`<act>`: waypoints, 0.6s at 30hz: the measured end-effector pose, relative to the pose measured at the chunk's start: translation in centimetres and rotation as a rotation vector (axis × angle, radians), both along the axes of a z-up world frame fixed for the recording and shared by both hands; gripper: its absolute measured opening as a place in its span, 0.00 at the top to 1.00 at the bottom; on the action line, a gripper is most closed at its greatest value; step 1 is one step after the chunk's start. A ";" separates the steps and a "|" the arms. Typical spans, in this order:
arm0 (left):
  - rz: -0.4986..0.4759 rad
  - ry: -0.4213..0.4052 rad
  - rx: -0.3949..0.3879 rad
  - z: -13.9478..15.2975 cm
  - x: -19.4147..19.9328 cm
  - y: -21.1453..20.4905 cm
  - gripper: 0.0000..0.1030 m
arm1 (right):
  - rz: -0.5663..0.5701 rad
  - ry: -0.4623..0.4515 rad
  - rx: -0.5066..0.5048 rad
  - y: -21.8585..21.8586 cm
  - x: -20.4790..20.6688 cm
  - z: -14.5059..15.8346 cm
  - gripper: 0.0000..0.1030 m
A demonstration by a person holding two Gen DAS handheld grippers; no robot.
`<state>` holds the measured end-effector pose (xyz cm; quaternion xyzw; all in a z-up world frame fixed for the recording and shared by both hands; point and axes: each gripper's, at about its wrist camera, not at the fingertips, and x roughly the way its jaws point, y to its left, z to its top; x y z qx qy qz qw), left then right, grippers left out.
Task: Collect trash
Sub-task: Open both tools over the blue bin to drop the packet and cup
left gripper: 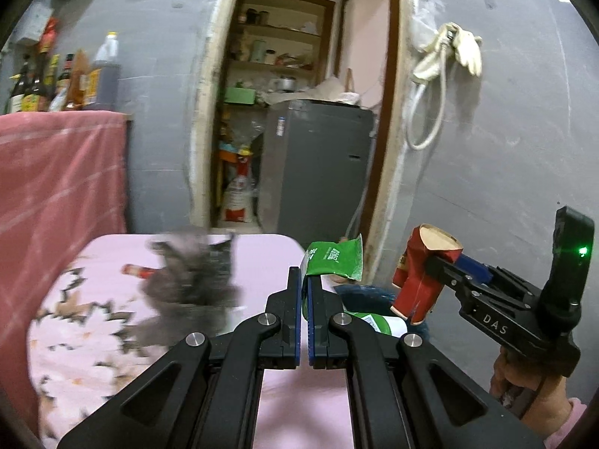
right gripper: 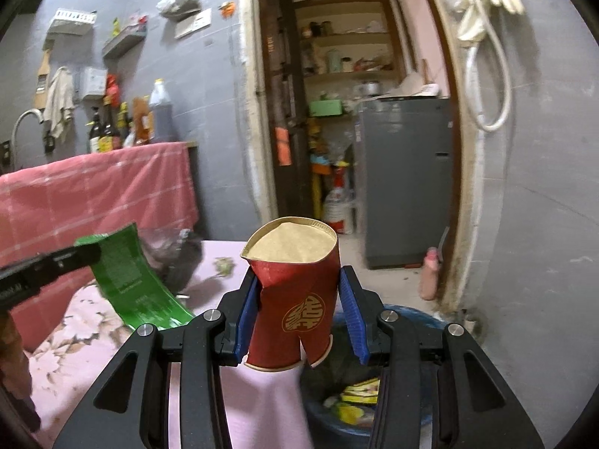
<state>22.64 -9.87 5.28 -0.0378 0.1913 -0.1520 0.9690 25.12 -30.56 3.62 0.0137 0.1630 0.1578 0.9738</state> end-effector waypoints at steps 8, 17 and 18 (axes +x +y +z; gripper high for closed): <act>-0.083 0.028 0.004 -2.1 4.2 -6.7 0.99 | -0.120 0.014 0.018 -4.9 0.9 -1.1 0.61; -0.111 0.108 0.058 -5.5 9.3 -12.3 0.99 | -0.207 0.067 0.014 -8.6 3.8 -3.1 0.61; -0.111 0.123 0.065 -6.0 9.9 -12.8 0.99 | -0.212 0.076 0.014 -8.9 4.1 -3.4 0.61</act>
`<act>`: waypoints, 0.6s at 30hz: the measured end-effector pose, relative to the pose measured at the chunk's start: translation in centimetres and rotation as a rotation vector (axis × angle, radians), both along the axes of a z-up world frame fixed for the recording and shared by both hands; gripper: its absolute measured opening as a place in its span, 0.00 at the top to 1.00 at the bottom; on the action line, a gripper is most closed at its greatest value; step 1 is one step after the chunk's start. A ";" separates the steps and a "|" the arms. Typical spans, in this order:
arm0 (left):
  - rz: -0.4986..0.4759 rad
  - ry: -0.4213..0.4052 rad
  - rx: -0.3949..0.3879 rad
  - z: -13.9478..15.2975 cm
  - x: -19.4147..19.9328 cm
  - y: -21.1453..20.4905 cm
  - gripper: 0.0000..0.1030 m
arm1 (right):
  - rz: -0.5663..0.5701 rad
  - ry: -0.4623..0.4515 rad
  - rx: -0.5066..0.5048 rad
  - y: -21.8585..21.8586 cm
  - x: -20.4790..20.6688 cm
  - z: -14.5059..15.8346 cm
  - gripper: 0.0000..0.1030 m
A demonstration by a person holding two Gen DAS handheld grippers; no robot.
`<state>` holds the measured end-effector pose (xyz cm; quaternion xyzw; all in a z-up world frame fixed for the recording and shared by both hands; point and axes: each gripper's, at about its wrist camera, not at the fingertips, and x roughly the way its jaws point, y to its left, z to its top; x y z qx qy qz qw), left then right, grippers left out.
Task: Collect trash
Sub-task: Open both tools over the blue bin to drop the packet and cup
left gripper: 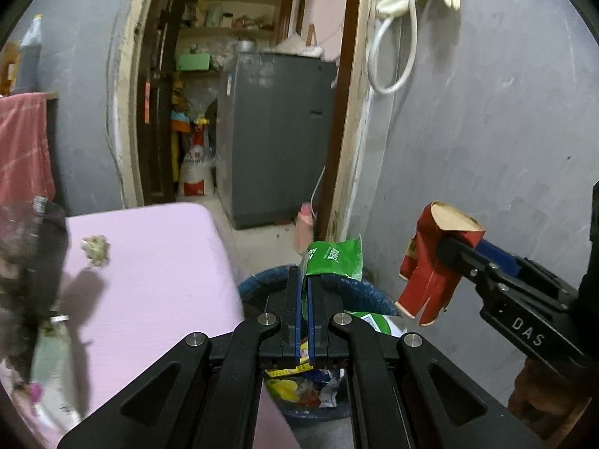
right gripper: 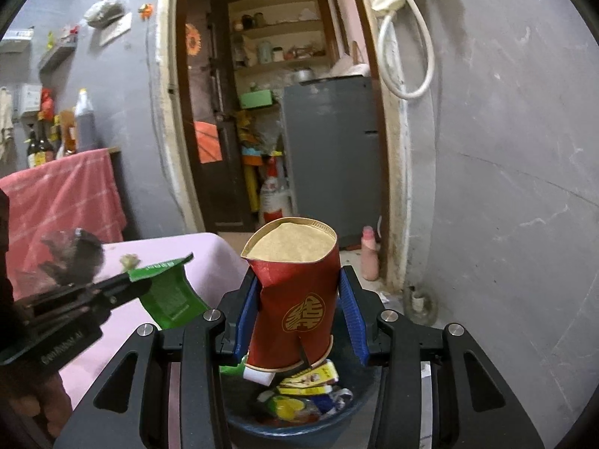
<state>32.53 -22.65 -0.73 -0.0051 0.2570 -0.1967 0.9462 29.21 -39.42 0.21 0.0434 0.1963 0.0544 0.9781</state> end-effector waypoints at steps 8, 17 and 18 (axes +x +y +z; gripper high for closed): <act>0.003 0.080 0.034 -3.2 3.1 -1.9 0.99 | -0.031 0.087 -0.002 -1.7 2.1 -2.5 0.61; 0.027 0.142 0.038 -5.2 3.9 -1.7 0.98 | -0.033 0.168 0.015 -2.0 3.5 -4.9 0.59; 0.028 0.146 0.037 -5.2 3.9 -1.7 0.98 | -0.031 0.169 0.017 -2.0 3.6 -4.9 0.59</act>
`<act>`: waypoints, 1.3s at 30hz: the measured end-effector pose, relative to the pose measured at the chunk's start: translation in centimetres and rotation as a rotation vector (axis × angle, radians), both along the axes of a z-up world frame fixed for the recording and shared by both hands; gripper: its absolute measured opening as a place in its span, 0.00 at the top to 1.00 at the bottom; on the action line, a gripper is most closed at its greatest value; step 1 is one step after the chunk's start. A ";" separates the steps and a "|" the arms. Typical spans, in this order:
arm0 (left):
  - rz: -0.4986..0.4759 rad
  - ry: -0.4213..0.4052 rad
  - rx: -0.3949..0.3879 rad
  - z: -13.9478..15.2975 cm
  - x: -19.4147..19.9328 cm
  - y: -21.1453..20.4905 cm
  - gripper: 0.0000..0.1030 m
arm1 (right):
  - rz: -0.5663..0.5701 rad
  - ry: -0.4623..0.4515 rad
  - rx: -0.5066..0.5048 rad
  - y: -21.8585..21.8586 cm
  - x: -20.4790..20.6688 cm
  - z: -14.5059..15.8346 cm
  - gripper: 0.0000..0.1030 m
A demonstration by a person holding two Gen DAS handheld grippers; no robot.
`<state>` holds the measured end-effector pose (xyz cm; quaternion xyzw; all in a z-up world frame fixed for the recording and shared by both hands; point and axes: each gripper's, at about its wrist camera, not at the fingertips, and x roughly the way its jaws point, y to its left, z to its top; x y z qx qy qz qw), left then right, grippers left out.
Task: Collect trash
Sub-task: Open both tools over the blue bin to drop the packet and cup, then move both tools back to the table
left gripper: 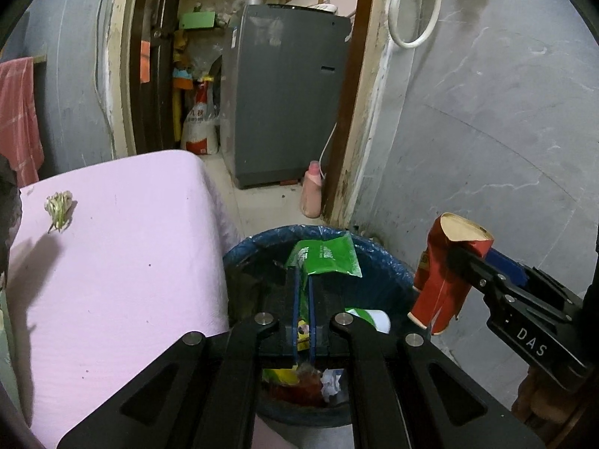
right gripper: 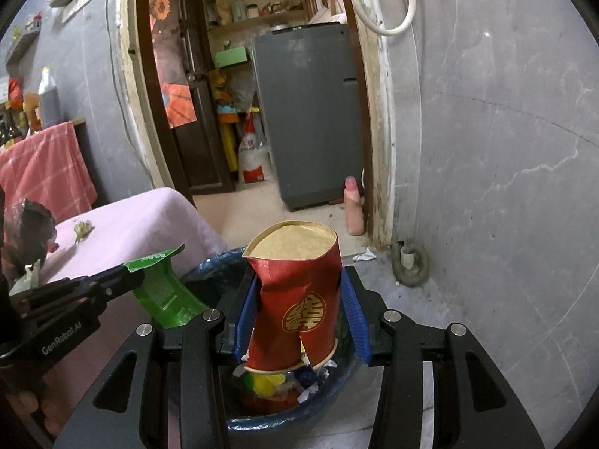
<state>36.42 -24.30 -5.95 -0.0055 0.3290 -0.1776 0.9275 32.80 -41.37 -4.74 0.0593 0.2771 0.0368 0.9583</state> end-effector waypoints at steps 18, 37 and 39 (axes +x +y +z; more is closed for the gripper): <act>0.072 -0.075 -0.119 3.5 -2.0 3.4 0.49 | -0.005 -0.082 0.029 -0.1 -1.1 2.1 0.41; 0.246 -0.387 -0.085 11.1 -10.4 10.2 0.02 | 0.015 -0.374 0.038 3.4 -6.9 9.0 0.00; 0.267 -0.409 -0.081 11.4 -11.3 11.1 0.02 | 0.023 -0.390 0.040 3.9 -7.4 9.2 0.00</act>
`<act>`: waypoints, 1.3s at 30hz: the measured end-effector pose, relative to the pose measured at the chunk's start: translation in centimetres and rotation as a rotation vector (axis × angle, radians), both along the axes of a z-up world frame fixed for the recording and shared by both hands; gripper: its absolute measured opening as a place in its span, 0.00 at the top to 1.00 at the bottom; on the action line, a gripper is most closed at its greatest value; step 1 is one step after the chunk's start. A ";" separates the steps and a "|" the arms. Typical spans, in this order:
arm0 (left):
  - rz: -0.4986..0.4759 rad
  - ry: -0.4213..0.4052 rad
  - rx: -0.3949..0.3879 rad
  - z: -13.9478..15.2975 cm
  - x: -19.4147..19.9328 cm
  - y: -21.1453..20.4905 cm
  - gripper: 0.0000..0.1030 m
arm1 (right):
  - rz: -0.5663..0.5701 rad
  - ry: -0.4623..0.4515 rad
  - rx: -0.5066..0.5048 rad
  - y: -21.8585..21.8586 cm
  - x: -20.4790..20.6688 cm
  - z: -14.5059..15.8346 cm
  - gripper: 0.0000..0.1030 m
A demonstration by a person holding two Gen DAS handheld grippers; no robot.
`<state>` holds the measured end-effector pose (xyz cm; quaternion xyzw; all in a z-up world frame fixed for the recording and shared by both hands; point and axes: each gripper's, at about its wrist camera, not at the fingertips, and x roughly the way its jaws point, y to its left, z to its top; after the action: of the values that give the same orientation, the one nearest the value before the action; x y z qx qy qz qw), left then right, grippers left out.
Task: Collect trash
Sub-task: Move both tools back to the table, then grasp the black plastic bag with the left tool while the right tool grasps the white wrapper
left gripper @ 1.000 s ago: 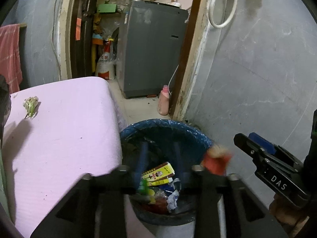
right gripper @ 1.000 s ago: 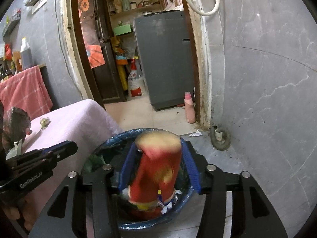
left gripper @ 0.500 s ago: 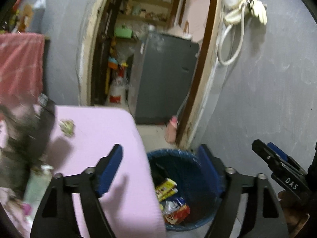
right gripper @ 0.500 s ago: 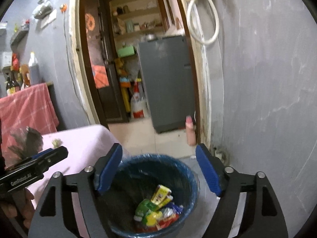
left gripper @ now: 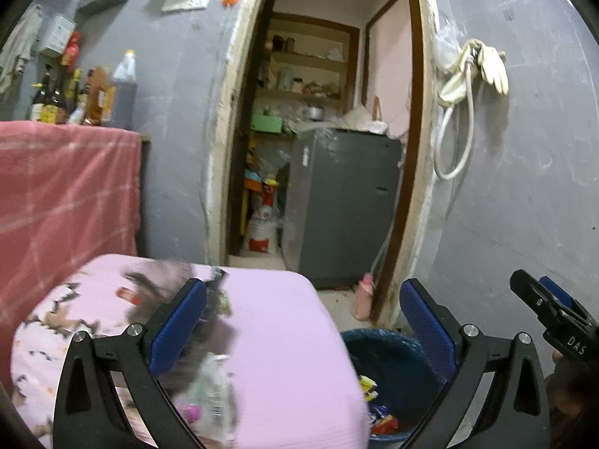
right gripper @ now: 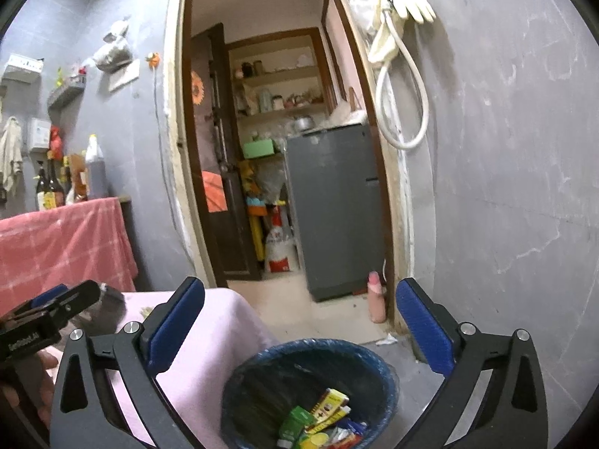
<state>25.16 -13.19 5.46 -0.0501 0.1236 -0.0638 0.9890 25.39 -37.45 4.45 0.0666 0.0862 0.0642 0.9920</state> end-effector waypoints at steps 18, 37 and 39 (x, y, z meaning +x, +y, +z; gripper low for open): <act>0.153 0.064 0.082 -1.5 -3.1 8.9 0.02 | 0.131 -0.007 -0.058 7.4 -0.9 0.3 0.00; 0.030 0.323 0.005 -5.7 1.3 12.5 0.11 | 0.288 0.216 -0.125 13.3 2.7 -3.6 0.00; 0.021 0.343 -0.003 -5.9 1.7 12.9 0.22 | 0.303 0.241 -0.131 13.9 3.1 -4.0 0.00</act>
<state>26.83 -0.33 -0.44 -0.0632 0.2898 -0.0442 0.9540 28.46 -23.59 0.47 -0.0044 0.2173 0.1987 0.9557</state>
